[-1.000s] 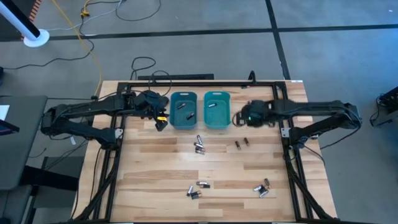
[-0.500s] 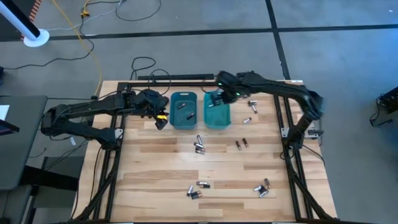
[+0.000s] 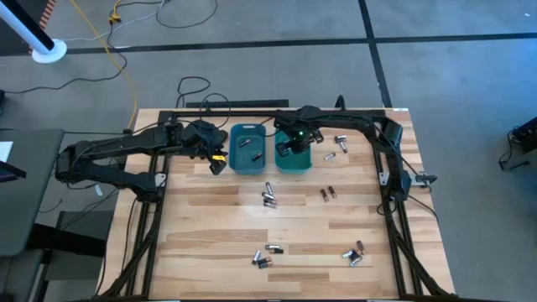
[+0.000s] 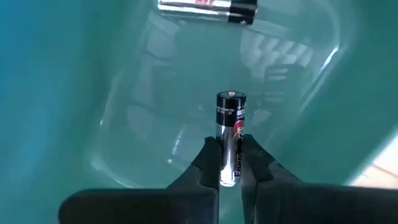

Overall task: Sort batteries
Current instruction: Put the silver battery into the green bin

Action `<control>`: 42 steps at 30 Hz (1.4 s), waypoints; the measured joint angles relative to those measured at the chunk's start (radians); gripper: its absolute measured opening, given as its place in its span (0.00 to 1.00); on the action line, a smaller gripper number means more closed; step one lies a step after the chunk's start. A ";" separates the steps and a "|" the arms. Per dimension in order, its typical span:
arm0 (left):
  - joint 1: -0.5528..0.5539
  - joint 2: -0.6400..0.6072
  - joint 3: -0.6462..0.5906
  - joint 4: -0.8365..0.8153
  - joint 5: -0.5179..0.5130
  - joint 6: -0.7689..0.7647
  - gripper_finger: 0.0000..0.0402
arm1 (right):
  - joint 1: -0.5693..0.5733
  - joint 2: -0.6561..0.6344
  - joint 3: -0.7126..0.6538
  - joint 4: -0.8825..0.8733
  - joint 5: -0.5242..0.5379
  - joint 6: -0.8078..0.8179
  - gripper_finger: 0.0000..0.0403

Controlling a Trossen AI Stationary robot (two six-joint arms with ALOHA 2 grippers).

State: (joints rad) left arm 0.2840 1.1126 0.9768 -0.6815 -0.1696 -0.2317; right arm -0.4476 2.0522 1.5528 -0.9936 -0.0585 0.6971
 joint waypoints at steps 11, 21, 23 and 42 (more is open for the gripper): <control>0.000 0.000 0.000 0.000 0.000 -0.010 0.35 | 0.002 -0.002 0.000 0.000 0.003 -0.002 0.19; 0.000 0.000 0.000 0.000 0.000 -0.019 0.35 | 0.002 -0.002 0.000 0.000 0.004 -0.025 0.21; 0.000 0.000 0.000 0.000 0.000 -0.019 0.35 | 0.002 -0.002 0.000 0.002 0.004 -0.027 0.21; 0.000 0.000 0.000 0.000 0.000 -0.011 0.35 | 0.002 -0.002 0.000 0.011 0.006 -0.055 0.21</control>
State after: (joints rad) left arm 0.2840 1.1126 0.9768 -0.6815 -0.1692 -0.2429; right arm -0.4458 2.0499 1.5528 -0.9830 -0.0521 0.6422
